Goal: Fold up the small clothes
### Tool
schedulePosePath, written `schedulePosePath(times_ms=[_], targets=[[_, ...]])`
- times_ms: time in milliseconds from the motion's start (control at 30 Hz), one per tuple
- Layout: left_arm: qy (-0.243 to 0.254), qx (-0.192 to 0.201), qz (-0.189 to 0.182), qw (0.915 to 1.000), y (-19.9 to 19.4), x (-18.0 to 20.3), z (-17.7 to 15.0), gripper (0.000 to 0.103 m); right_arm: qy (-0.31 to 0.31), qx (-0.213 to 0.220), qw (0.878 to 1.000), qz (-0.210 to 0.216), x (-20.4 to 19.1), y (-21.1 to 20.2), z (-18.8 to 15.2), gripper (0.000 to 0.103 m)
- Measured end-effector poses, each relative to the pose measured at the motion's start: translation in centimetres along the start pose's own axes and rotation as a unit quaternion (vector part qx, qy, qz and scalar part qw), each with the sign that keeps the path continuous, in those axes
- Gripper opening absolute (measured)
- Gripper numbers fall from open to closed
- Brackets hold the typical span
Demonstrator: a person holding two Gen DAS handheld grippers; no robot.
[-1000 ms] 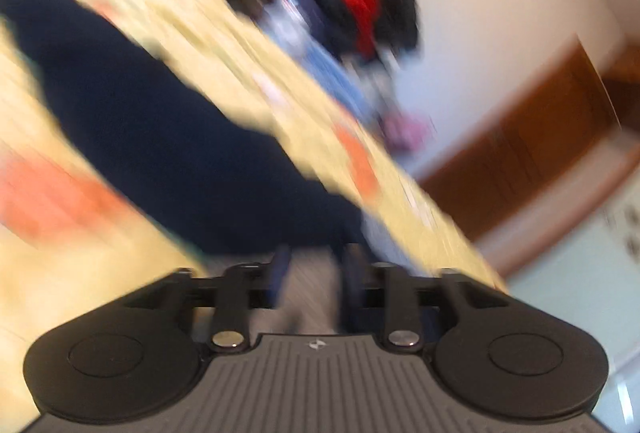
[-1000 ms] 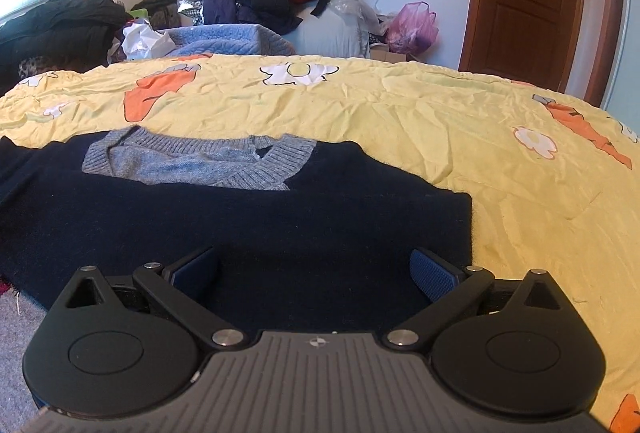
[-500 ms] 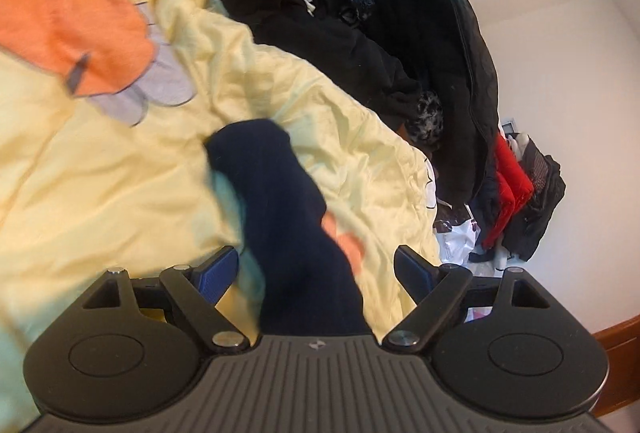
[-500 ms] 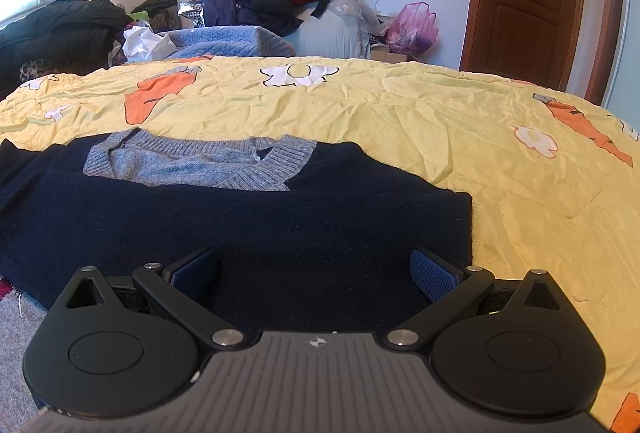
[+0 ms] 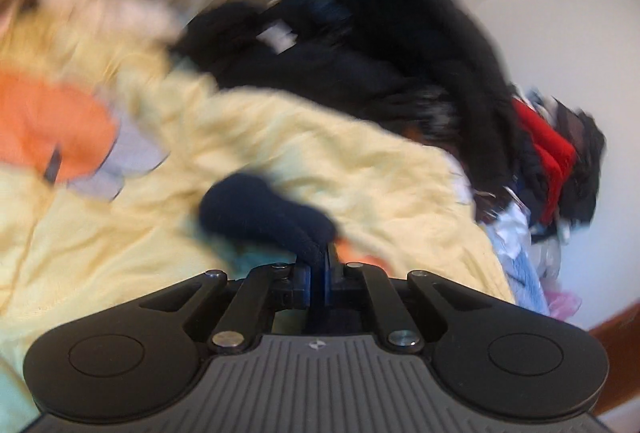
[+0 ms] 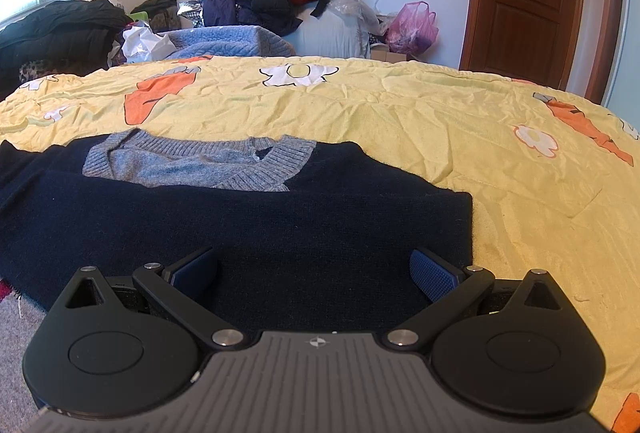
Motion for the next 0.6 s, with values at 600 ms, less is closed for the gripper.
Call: schedulePosePath(times_ms=[600], targets=[[0.609,-0.075,-0.221,0.7585,-14.7,16.5,-39.3,0.027,0.018,0.007,1.0,0.011,0.1,-0.1,0.1,0.103]])
Point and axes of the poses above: each gripper's, at about its wrist camera, not at the fingertips, and y roughly the way its jaws point, x to its right, z to its top, the point moved 5 cm from there along y, roughly the way its jaws point, and after that the axes turned 6 degrees about -y, right-handed, at the moved point
